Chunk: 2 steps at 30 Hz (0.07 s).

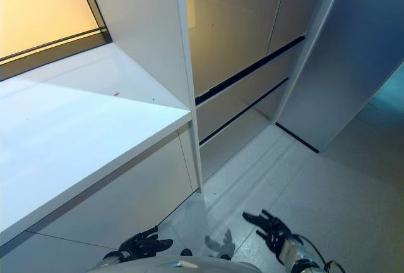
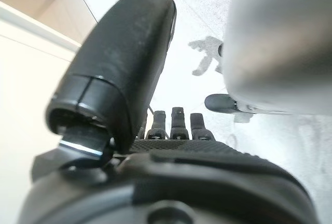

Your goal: Put drinks into fridge and close the fridge

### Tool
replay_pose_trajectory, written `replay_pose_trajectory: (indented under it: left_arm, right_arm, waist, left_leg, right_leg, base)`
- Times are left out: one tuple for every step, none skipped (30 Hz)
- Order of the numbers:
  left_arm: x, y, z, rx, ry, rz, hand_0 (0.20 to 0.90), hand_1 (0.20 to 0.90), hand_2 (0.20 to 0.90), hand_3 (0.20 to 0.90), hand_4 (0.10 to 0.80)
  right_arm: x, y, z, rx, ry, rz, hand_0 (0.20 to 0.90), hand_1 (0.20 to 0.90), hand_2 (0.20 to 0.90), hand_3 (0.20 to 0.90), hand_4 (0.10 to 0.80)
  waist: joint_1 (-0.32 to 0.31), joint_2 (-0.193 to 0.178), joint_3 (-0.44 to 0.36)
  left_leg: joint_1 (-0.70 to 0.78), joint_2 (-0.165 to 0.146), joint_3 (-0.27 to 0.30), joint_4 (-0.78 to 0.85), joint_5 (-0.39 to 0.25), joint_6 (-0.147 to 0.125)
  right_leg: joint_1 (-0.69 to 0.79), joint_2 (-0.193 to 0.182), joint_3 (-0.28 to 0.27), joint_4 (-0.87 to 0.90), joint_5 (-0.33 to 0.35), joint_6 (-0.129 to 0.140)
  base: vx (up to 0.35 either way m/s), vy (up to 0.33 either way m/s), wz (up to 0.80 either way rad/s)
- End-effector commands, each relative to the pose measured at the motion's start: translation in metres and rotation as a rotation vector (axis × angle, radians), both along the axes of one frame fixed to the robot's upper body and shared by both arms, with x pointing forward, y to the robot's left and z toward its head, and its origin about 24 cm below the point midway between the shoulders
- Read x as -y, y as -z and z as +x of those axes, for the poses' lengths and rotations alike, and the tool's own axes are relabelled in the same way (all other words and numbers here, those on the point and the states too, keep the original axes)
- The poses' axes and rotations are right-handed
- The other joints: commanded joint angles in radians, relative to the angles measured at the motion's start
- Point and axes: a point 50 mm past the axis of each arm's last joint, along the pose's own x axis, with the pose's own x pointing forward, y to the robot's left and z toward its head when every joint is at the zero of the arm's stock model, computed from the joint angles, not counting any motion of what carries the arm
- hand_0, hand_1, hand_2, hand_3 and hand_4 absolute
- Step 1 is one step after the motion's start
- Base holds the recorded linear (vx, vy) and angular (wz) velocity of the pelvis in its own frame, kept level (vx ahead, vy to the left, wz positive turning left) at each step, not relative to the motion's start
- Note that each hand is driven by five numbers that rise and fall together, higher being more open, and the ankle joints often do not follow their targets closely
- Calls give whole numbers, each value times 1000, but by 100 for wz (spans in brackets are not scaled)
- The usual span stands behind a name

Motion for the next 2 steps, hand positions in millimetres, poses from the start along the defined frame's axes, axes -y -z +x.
replay_pose_trajectory:
  left_arm:
    - [7, 1, 6, 19, -20, -14, 900, 900, 900, 900, 800]
    - [10, 2, 3, 13, -12, -19, 900, 900, 900, 900, 800]
  right_arm:
    - [0, 1, -1, -14, -99, -33, 900, 900, 900, 900, 800]
    - [-5, 4, -8, -47, -143, -25, 900, 900, 900, 900, 800]
  waist:
    - [24, 5, -25]
    - [24, 8, -25]
  left_leg:
    - [-1, 1, 31, 58, -99, 4]
    - [0, 0, 28, 59, -98, 4]
  right_leg:
    - [-41, 0, -62, 44, 2, 27]
    - [-39, -1, -64, 47, 0, 26]
  base:
    - [19, 48, 7]
    - [14, 34, 4]
